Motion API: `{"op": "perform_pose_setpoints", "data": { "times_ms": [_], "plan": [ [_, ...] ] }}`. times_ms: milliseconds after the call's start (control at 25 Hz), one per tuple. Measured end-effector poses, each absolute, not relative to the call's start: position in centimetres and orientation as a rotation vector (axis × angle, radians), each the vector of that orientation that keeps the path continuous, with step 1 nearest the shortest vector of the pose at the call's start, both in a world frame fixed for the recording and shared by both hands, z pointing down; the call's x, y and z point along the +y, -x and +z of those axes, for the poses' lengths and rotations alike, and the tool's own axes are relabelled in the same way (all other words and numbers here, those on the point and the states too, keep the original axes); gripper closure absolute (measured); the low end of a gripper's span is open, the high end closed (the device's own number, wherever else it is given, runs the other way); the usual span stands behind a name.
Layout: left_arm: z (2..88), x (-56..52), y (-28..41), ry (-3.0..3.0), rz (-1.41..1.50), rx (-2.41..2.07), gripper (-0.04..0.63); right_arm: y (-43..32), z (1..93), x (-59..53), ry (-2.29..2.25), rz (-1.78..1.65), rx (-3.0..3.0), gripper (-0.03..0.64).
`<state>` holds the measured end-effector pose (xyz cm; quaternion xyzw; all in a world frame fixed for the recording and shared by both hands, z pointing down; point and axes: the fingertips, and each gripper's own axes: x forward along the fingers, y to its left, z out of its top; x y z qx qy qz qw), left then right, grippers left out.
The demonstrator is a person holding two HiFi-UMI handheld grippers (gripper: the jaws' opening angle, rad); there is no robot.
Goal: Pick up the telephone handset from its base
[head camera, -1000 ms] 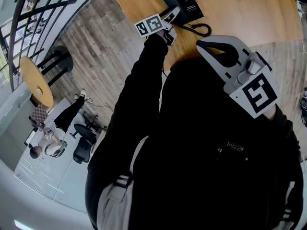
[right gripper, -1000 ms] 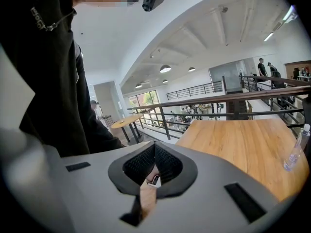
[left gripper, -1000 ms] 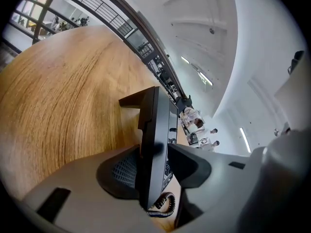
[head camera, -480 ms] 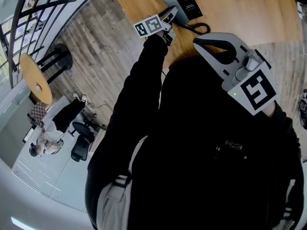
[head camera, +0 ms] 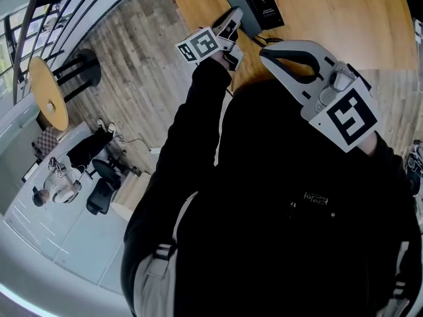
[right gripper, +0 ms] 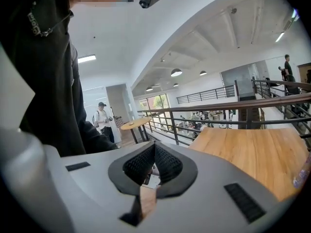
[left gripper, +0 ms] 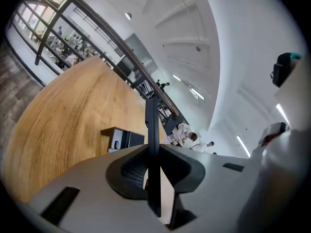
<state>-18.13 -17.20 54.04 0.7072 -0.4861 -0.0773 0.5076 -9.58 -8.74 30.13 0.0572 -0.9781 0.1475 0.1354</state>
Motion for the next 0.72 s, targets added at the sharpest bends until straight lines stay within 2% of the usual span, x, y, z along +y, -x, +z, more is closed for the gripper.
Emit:
{"op": "perform_pose_setpoints", "data": {
  "times_ms": [320, 720],
  "plan": [
    [42.6, -14.8, 22.0, -1.727, -0.275, -1.337, 0.518, 13.3, 29.4, -9.0, -0.081, 0.41, -2.852, 0.6],
    [33.0, -11.8, 19.6, -1.892, -0.111, -1.557, 0.518, 12.7, 28.0, -9.9, -0.122, 0.401, -2.911, 0.6]
  ]
}}
